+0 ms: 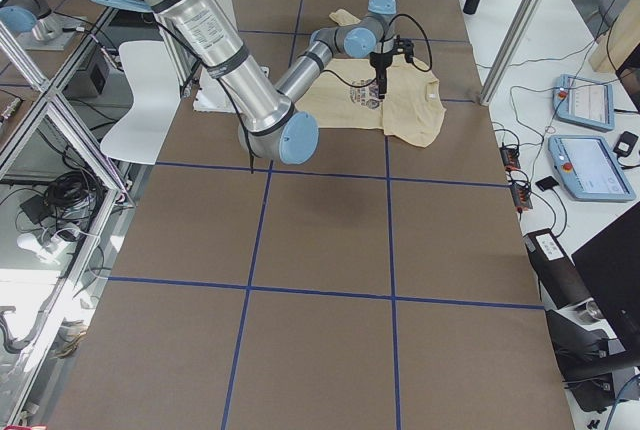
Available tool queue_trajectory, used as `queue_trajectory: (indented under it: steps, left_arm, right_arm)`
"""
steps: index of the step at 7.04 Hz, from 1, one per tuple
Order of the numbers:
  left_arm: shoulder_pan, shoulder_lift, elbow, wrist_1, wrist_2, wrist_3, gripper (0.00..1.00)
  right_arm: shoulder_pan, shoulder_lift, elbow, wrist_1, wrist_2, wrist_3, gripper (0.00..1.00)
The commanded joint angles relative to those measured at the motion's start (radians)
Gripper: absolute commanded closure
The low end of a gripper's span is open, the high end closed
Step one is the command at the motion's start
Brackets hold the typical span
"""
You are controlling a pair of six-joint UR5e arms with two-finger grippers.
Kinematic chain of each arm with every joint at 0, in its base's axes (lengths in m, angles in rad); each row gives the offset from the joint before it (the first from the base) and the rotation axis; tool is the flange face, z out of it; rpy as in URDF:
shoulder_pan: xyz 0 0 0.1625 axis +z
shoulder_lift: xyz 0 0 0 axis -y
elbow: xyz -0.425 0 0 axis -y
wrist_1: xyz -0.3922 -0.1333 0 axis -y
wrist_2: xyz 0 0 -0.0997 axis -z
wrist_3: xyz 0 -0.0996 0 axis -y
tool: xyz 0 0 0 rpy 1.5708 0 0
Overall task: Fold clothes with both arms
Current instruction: 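Release the sleeve with the right gripper while the left gripper reaches the other cuff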
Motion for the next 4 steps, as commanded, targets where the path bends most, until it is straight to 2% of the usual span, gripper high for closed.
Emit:
queue_trajectory:
  steps: [1, 3, 4]
  left_arm:
    - [0.218, 0.057, -0.099, 0.000, 0.166, -0.238, 0.00]
    - [0.334, 0.087, -0.086, 0.005, 0.255, -0.271, 0.01]
    - [0.365, 0.093, -0.083, 0.005, 0.268, -0.270, 0.01]
  right_arm:
    - [0.073, -0.195, 0.163, -0.017, 0.080, -0.117, 0.00]
    - [0.072, -0.230, 0.177, -0.014, 0.079, -0.131, 0.00]
    - [0.069, -0.230, 0.174, -0.008, 0.080, -0.131, 0.00]
